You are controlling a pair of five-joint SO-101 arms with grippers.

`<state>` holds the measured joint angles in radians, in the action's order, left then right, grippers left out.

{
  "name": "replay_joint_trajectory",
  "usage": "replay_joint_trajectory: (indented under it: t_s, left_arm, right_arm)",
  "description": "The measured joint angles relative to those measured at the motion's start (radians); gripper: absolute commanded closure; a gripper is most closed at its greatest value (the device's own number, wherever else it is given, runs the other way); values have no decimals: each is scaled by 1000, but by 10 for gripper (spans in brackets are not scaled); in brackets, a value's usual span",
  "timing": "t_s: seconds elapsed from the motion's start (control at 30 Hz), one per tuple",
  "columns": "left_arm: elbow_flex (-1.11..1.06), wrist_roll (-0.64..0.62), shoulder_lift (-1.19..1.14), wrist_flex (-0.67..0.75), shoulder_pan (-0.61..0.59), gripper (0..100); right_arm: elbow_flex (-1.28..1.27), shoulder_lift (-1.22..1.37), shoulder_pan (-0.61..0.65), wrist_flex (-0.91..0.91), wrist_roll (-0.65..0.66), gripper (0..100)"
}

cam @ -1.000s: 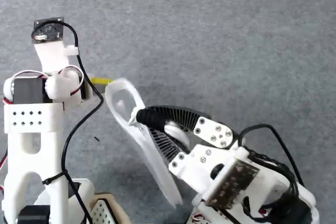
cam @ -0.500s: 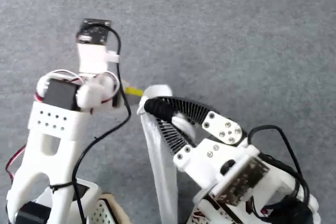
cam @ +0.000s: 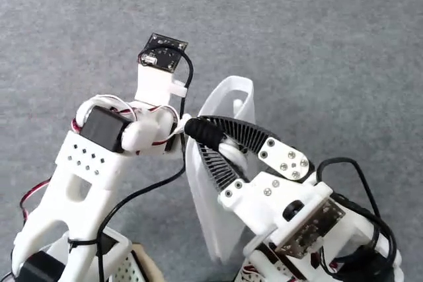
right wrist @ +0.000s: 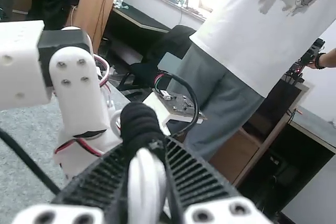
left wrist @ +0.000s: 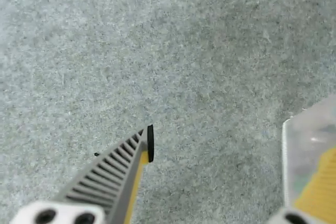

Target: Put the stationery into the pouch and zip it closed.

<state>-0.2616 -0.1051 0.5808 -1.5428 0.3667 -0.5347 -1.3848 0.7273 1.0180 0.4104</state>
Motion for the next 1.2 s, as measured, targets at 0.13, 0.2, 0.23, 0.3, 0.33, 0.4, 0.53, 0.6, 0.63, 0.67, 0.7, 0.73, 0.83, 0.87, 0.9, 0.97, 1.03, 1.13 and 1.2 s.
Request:
replay_joint_trajectory:
  t_s: [0.13, 0.2, 0.23, 0.3, 0.33, 0.4, 0.53, 0.6, 0.63, 0.67, 0.7, 0.73, 0.83, 0.87, 0.9, 0.97, 1.03, 1.13, 1.2]
  left_arm:
    - [0, 0, 0, 0, -78, 533]
    - [0, 0, 0, 0, -104, 533]
    - [0, 0, 0, 0, -115, 533]
    - [0, 0, 0, 0, -130, 533]
    - [0, 0, 0, 0, -138, 533]
    - [0, -2, 0, -5, -153, 533]
    - [0, 68, 0, -43, -167, 533]
    - [0, 101, 0, -60, -181, 533]
    - [0, 112, 0, -66, -193, 533]
    - [0, 120, 0, -69, -210, 533]
    - [0, 127, 0, -71, -229, 533]
    - [0, 135, 0, -71, -247, 533]
    - [0, 155, 0, -71, -290, 532]
    - [0, 161, 0, -75, -296, 532]
    - [0, 160, 0, -86, -298, 532]
    - [9, 158, 0, -121, -298, 532]
    - [37, 158, 0, -158, -298, 532]
    - [87, 158, 0, -184, -275, 533]
    - [112, 158, 0, -184, -272, 534]
  right_arm:
    - [0, 0, -32, -5, 0, 986]
    - [-6, 8, -63, -46, 0, 986]
    - [-21, 6, -83, -74, 0, 986]
    - [-61, 2, -115, -129, 0, 986]
    - [-84, 3, -127, -158, 0, 986]
    - [-132, 9, -149, -213, 0, 986]
    - [-221, 9, -196, -315, 0, 986]
    - [-259, 9, -218, -354, 23, 986]
    - [-275, 9, -224, -374, 41, 986]
    - [-288, 11, -227, -391, 63, 986]
    - [-302, 11, -229, -407, 78, 986]
    - [-313, 11, -229, -420, 91, 986]
    - [-322, 11, -229, -440, 110, 986]
    - [-322, 11, -230, -440, 112, 986]
    - [-322, 11, -230, -440, 114, 986]
    - [-322, 11, -233, -440, 114, 986]
    - [-322, 11, -241, -442, 114, 986]
    - [-322, 11, -242, -443, 114, 986]
    - [-322, 11, -242, -443, 114, 986]
